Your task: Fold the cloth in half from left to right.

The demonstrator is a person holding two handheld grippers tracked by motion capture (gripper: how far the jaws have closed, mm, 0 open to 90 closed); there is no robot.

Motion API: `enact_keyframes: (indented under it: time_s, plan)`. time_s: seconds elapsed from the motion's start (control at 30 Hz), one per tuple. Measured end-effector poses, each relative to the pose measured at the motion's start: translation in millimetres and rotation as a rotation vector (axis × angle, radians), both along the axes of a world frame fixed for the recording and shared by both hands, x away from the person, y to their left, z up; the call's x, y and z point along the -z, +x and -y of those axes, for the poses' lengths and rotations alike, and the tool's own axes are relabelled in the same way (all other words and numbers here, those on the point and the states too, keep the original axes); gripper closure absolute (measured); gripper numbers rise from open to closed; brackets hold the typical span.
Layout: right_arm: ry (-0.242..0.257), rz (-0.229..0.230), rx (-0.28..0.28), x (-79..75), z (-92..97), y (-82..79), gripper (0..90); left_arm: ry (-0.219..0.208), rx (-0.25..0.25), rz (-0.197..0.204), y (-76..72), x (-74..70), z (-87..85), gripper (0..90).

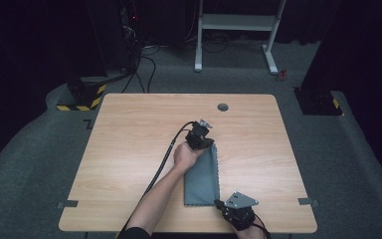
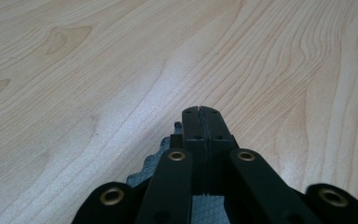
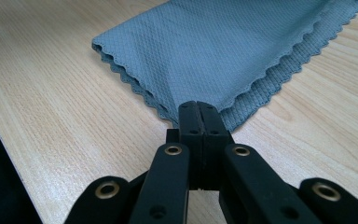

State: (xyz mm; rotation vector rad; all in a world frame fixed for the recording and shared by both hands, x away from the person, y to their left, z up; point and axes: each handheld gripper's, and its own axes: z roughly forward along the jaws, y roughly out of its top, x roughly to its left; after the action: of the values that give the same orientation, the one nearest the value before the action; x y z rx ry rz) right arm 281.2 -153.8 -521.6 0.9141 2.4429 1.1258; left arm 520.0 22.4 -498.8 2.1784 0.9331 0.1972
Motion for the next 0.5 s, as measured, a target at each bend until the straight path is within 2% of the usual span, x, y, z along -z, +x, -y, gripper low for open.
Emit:
enact_keyframes:
  time_s: [0.5]
  plan:
    - [-0.011, -0.007, 0.005, 0.7, 1.6, -0.6, 90.0, 0.012, 0.013, 0.009, 0.5, 5.0, 9.7, 89.9]
